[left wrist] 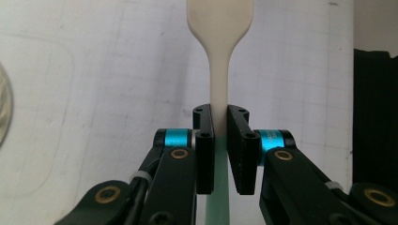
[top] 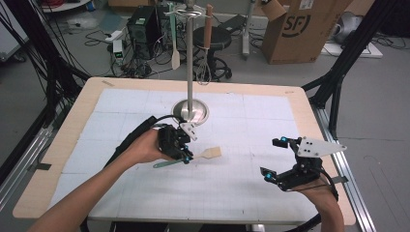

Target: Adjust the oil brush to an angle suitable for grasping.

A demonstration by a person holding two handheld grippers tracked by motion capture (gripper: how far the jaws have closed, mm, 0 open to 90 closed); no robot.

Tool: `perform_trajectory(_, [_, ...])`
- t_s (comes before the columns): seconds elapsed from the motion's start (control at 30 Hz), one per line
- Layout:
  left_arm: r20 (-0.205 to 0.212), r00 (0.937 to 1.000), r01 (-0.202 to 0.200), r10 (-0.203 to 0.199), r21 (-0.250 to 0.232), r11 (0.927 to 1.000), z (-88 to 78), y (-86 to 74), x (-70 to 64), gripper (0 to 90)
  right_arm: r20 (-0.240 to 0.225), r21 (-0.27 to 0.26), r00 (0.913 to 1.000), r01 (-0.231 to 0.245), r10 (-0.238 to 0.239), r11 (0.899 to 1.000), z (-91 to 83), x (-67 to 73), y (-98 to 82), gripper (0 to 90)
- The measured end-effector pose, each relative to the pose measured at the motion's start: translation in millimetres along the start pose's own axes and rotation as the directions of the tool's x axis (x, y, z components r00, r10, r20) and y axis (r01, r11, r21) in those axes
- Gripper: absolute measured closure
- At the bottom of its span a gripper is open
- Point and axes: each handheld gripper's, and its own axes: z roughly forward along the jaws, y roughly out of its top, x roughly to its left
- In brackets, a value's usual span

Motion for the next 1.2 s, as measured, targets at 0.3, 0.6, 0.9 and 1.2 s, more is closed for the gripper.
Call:
perform_trajectory(0.3, [0.054,0.9977,-0.041,0.041,-0.007,0.9991,23.7,14.0,-5.7,81.9,-0.005,0.001,1.0,0.004,-0.004,1.0,-0.5,0.4,0.0,0.0])
perform_trajectory(0.6, [0.084,0.9948,-0.054,0.056,-0.034,0.998,41.8,21.3,-8.4,81.9,-0.003,0.004,1.0,0.009,-0.009,1.0,0.2,0.6,0.7,0.0])
perform_trajectory(0.9, [0.106,0.9917,-0.069,0.074,-0.051,0.9964,61.3,26.6,-12.1,81.9,0.001,0.0,1.0,0.001,-0.001,1.0,-1.4,0.3,-0.1,0.0])
perform_trajectory(1.2, [0.099,0.9918,-0.072,0.08,-0.081,0.9941,71.1,29.5,-11.1,81.8,0.004,0.0,1.0,0.003,-0.003,1.0,-2.1,-0.5,-0.5,0.0])
